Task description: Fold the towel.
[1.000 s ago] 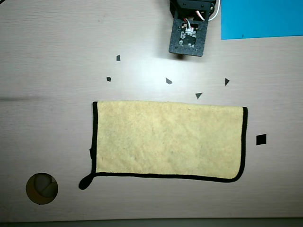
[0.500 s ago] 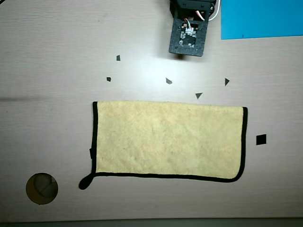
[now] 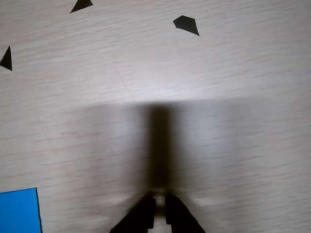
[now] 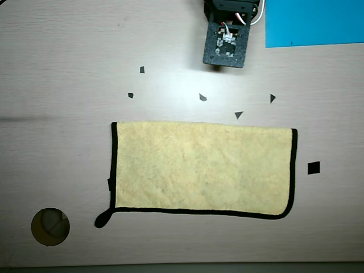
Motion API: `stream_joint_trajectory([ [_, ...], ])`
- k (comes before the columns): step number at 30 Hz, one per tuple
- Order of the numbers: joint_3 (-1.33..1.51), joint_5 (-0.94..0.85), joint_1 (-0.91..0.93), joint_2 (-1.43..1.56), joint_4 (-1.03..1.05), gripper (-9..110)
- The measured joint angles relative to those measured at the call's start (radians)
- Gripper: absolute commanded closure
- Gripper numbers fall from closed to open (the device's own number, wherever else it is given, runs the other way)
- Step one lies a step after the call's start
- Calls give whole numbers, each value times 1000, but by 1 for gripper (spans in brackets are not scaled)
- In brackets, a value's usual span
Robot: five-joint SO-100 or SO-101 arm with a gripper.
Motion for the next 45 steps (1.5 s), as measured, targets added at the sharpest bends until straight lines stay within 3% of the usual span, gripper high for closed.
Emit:
stream_joint_trajectory([
  [38, 0, 2, -11, -2, 0, 101],
  [45, -8, 156, 80, -23, -57, 101],
])
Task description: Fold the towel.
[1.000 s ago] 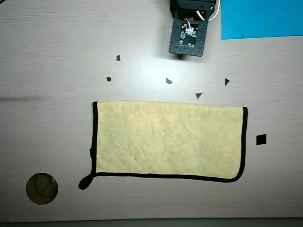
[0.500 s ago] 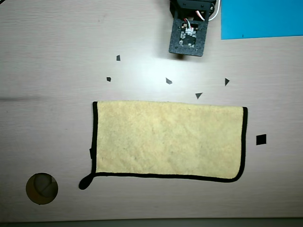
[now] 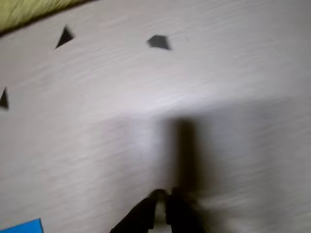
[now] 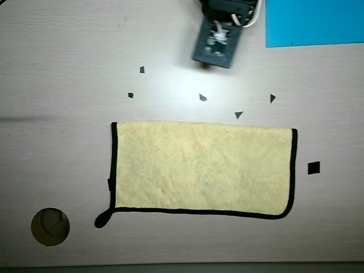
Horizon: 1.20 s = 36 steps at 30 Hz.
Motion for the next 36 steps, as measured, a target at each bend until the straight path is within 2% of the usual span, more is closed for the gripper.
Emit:
stream_joint_trajectory([
  [3, -72, 51, 58, -89, -15, 98],
  [9, -255, 357, 213, -295, -83, 97],
  [18, -515, 683, 414, -778, -396, 92],
  [26, -620, 887, 407, -1063, -598, 84],
  [32, -785, 1040, 390, -1333, -718, 83],
  [36, -884, 1060, 388, -1483, -785, 84],
])
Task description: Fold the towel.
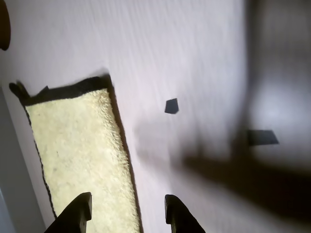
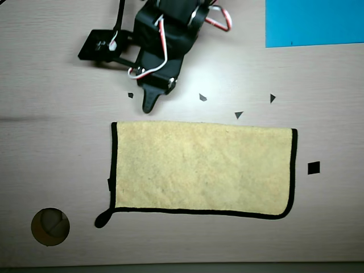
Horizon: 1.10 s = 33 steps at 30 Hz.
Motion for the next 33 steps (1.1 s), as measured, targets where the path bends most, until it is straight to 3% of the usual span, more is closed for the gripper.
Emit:
stream_joint_trajectory([
  [17, -91, -196, -21, -316, -281, 84],
  [33, -331, -225, -20, -522, -308, 87],
])
